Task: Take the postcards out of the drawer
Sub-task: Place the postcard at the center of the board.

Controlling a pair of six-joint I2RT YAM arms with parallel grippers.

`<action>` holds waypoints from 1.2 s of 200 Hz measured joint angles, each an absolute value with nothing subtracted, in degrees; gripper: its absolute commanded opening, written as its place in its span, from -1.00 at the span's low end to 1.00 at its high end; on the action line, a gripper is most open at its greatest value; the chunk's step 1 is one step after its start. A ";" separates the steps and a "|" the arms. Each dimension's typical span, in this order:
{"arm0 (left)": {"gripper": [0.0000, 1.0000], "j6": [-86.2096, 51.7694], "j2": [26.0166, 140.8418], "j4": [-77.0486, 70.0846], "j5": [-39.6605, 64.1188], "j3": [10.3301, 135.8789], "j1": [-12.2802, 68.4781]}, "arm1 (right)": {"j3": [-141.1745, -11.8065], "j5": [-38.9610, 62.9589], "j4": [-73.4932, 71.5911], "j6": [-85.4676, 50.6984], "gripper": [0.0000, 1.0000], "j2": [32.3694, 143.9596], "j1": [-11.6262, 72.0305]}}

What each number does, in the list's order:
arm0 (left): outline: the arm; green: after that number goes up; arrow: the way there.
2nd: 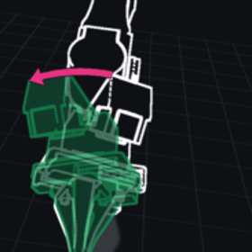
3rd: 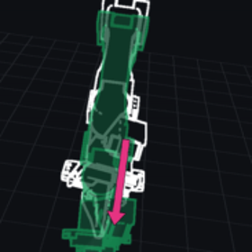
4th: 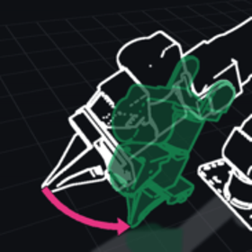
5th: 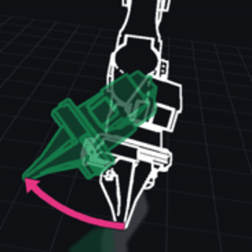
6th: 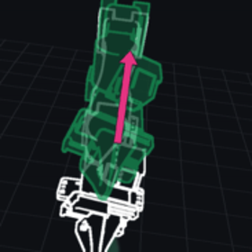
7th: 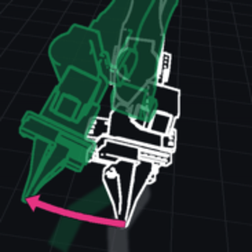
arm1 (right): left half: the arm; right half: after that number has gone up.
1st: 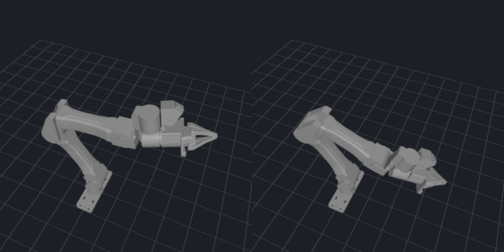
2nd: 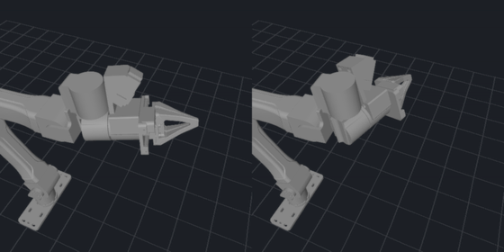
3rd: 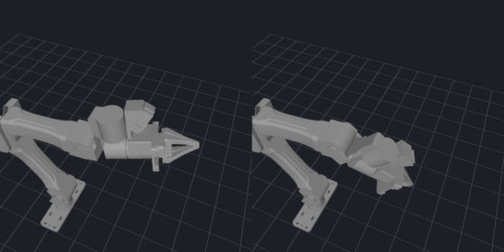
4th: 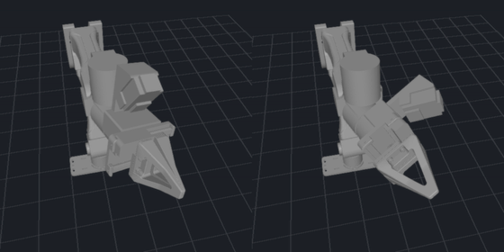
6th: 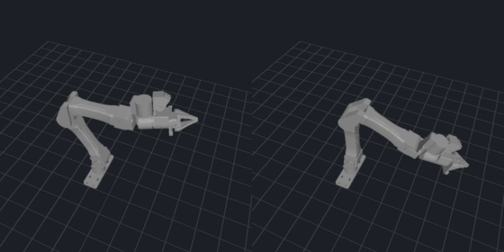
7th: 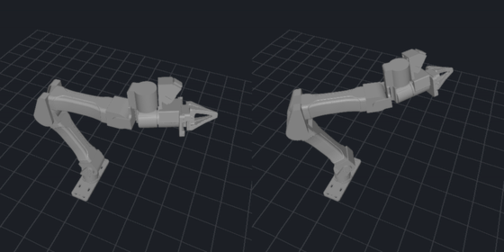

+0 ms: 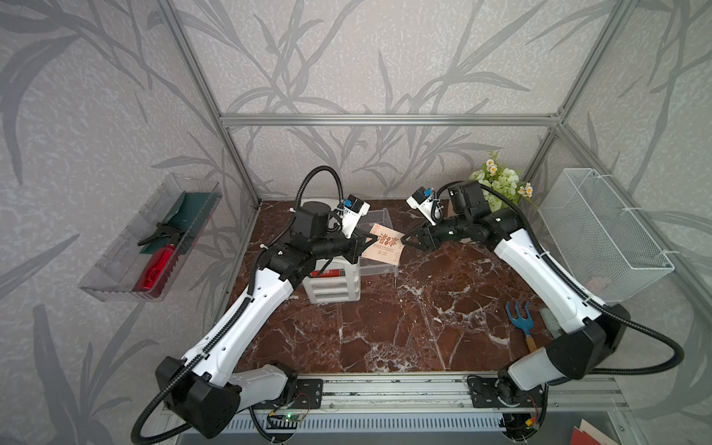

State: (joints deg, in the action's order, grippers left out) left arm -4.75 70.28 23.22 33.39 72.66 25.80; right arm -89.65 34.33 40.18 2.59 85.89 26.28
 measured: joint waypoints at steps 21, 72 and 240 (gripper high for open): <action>-1.00 -6.72 70.28 21.37 32.32 72.71 25.78 | -83.07 33.32 34.30 -2.59 0.00 82.28 24.05; -1.00 -11.70 70.96 14.41 32.45 72.71 25.78 | -72.10 34.74 18.74 -14.98 0.03 80.73 22.11; -1.00 -16.99 76.29 3.38 32.99 70.63 24.69 | -66.41 43.16 -5.17 -33.19 -0.67 84.09 21.08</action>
